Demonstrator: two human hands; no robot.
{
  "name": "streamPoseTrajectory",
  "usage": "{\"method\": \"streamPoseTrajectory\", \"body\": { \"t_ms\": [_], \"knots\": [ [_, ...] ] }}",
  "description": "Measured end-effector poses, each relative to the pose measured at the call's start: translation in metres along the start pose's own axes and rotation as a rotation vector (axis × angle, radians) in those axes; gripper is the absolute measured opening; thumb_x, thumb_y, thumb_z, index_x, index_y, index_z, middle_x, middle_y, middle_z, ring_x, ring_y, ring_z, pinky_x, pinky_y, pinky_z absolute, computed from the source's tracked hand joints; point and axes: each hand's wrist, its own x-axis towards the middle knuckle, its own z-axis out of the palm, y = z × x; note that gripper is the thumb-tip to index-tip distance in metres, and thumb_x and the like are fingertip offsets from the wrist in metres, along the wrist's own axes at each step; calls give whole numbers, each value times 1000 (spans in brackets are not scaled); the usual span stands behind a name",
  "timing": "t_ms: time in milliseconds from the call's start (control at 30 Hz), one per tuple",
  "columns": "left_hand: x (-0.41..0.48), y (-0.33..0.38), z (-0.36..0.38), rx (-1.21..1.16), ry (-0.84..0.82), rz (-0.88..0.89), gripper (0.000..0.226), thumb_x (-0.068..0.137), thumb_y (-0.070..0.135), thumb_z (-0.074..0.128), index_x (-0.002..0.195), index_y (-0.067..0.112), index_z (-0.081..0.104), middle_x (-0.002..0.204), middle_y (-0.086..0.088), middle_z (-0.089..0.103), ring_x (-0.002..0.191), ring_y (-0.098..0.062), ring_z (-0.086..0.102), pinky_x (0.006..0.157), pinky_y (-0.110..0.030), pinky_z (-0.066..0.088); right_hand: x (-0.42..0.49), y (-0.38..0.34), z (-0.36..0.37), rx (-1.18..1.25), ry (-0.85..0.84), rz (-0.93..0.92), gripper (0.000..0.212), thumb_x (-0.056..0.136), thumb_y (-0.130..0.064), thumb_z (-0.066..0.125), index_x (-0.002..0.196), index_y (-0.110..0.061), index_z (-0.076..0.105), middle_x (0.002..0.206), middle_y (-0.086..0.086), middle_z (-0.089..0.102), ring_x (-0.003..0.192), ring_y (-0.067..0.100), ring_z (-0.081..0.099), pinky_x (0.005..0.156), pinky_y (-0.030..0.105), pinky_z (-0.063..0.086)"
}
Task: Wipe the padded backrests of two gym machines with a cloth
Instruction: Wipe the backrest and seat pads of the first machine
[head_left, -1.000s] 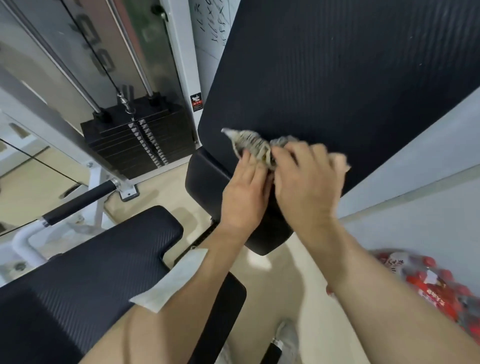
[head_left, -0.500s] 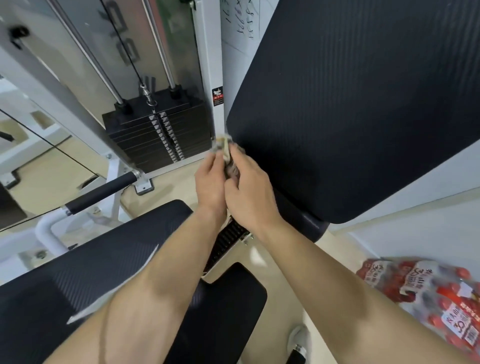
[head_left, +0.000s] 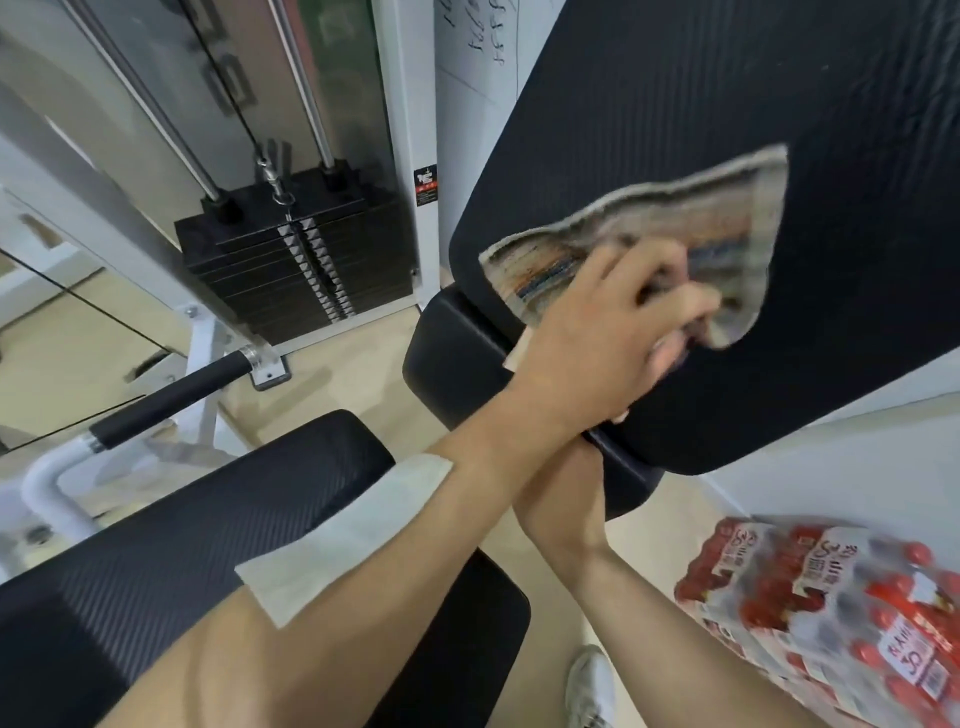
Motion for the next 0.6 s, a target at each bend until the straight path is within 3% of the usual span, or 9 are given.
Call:
{"method": "streamPoseTrajectory", "body": {
  "t_ms": [67,167,233,300,367,433,500,600],
  "knots": [
    [-34,-27,-3,115,-96,56,25,82,8,66,106,14,70,107,-17,65,84,-37,58,79,-42,49,8,-1,0,-21,-20,-9,13,82,-7,61,71,-13,66,70,-3,69,61,18,61,55,22,44],
    [-68,-63,-20,151,-96,-204,26,83,10,62,108,15,60,108,-15,61,93,-34,59,81,-46,51,14,-9,-5,51,-92,44,15,86,-7,57,93,-7,71,88,7,74,82,23,67,75,34,54],
    [-59,-60,-27,120,-50,-318,20,87,13,63,106,10,66,107,-13,60,96,-31,59,82,-47,51,13,-12,-5,58,-127,41,12,87,-9,57,87,-10,69,85,5,73,78,23,67,72,36,54],
    [-33,-36,-22,79,-28,-197,20,92,17,64,109,7,71,107,-14,63,96,-33,60,86,-45,49,13,-15,-5,120,-144,32,17,85,-11,59,69,-18,61,73,1,67,66,19,59,62,32,48],
    [-14,-15,-12,34,-61,-34,23,94,18,64,113,8,72,112,-14,64,98,-34,59,87,-42,48,12,-16,-3,164,-155,30,8,82,-9,67,75,-13,69,75,2,65,69,14,52,66,28,44],
    [-20,-23,-8,71,-91,2,25,92,16,63,115,12,70,115,-14,62,98,-34,57,84,-42,49,14,-17,1,155,-155,22,5,82,-8,66,81,-8,71,78,8,70,69,16,55,65,31,46],
    [-49,-57,-10,152,-68,-87,27,90,15,61,117,16,60,114,-15,59,99,-36,57,83,-45,51,16,-17,5,141,-172,23,11,84,-13,58,79,-12,68,78,6,71,71,22,62,64,34,49],
    [-100,-101,-28,182,-83,-455,25,97,21,53,120,11,50,119,-13,49,105,-30,55,89,-46,52,12,-17,10,99,-257,49,13,89,-10,55,91,-19,64,83,-4,69,79,17,64,72,33,53]
  ]
}}
